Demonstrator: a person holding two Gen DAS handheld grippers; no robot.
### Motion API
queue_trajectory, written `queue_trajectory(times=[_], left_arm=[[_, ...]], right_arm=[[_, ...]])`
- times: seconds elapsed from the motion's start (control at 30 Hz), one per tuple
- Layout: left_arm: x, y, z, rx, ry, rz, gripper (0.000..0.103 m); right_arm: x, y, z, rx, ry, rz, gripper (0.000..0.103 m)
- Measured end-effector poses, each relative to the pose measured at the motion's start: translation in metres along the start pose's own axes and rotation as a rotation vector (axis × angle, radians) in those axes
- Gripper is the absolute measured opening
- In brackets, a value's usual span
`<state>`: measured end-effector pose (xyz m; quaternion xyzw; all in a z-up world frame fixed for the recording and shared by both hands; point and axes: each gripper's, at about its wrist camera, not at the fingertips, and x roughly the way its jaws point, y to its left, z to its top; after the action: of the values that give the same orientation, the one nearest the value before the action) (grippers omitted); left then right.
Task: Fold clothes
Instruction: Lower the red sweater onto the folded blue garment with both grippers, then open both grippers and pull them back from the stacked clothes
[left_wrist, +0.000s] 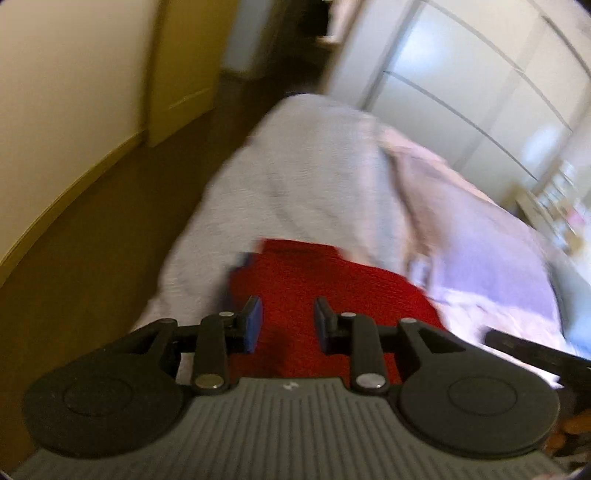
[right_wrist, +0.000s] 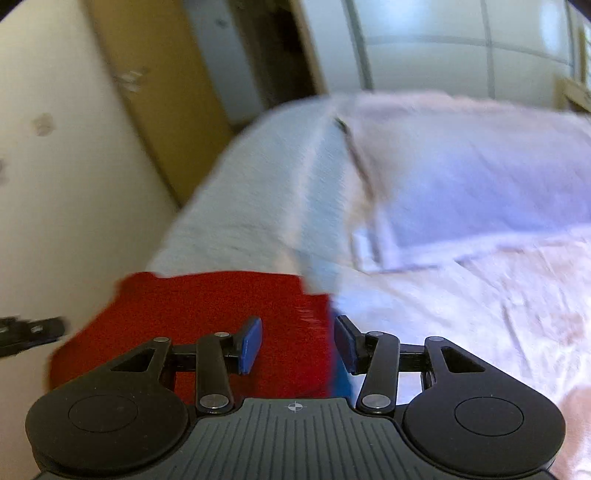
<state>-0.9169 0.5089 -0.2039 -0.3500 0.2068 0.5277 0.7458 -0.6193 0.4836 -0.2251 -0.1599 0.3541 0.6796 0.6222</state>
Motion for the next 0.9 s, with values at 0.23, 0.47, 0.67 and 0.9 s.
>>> queue_trajectory(times=[0.23, 0.47, 0.67, 0.9], left_arm=[[0.032, -0.033, -0.049, 0.238, 0.018, 0.069, 0.025], [0.044, -0.012, -0.067, 0.15, 0.033, 0.057, 0.03], [0.05, -0.014, -0.071, 0.133, 0.018, 0.079, 0.032], [0.016, -0.023, -0.055, 0.102, -0.022, 0.079, 0.026]], right_arm=[[0.012, 0.046, -0.061, -0.174, -0.058, 0.025, 0.047], [0.029, 0.049, -0.094, -0.256, -0.026, 0.011, 0.047], [0.033, 0.043, -0.098, -0.293, 0.008, -0.004, 0.047], [0.004, 0.039, -0.067, -0.246, 0.017, 0.039, 0.047]])
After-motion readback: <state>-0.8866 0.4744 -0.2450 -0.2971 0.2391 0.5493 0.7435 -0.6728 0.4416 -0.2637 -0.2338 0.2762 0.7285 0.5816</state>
